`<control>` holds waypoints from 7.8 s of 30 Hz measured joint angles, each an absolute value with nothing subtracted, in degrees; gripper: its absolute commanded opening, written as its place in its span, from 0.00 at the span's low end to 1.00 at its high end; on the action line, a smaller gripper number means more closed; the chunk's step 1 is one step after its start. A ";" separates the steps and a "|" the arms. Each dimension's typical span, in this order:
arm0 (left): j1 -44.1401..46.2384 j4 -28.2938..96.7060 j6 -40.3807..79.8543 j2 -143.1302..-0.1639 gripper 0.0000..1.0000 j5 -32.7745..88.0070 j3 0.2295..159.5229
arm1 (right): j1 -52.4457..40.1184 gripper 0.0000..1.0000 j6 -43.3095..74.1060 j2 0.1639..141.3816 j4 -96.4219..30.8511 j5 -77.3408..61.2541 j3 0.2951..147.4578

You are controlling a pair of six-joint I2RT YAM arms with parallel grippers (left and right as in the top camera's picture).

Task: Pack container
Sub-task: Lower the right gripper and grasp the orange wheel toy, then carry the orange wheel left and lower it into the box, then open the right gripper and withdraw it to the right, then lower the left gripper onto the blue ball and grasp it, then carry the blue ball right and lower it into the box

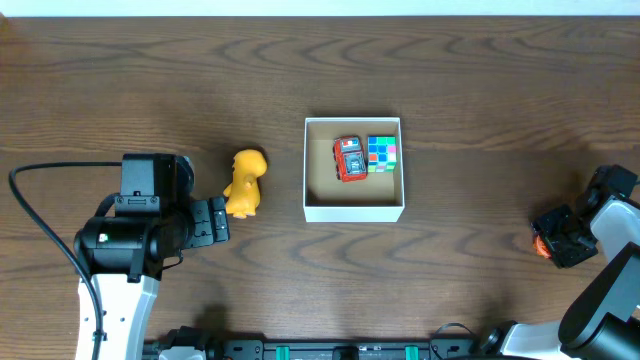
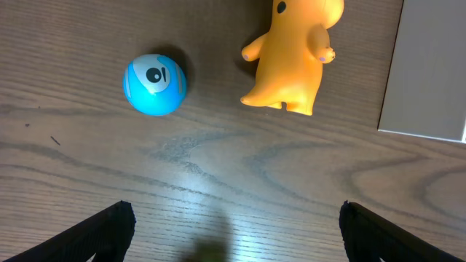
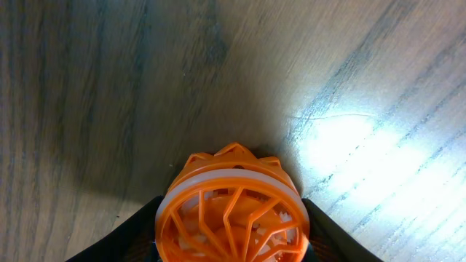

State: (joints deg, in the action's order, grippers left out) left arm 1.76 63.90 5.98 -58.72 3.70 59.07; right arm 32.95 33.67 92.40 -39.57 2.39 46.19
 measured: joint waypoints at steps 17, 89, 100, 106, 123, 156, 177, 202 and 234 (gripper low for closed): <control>1.76 63.94 5.98 -58.72 0.92 3.70 59.07 | 21.06 0.01 31.73 86.32 -45.87 -0.58 49.78; 1.76 64.03 6.02 -58.72 0.92 3.70 59.07 | -36.01 0.67 15.92 115.77 -41.23 -3.05 91.79; 1.76 64.03 6.02 -58.72 0.92 3.70 59.07 | -36.03 0.65 15.90 115.77 -41.06 -3.05 91.79; 1.76 64.03 6.02 -58.72 0.92 3.70 59.07 | -36.01 0.63 15.62 115.77 -41.54 -3.03 91.79; 1.76 64.05 6.20 -58.72 1.00 3.73 59.07 | -20.47 0.99 28.25 86.48 -59.88 13.56 92.73; -11.94 56.86 1.61 -87.59 0.98 -3.42 69.89 | 0.10 0.99 31.86 80.62 -57.47 5.82 58.65; -11.97 42.98 -0.05 -99.68 0.97 0.08 58.76 | 0.10 0.99 30.70 80.62 -57.32 5.80 58.65; -11.94 44.49 0.03 -99.66 0.19 0.51 58.81 | 0.10 0.99 29.87 80.62 -57.32 5.80 58.65; 42.33 35.16 -13.74 -87.66 0.06 1.37 76.53 | 0.10 0.99 29.45 80.62 -56.49 5.78 58.63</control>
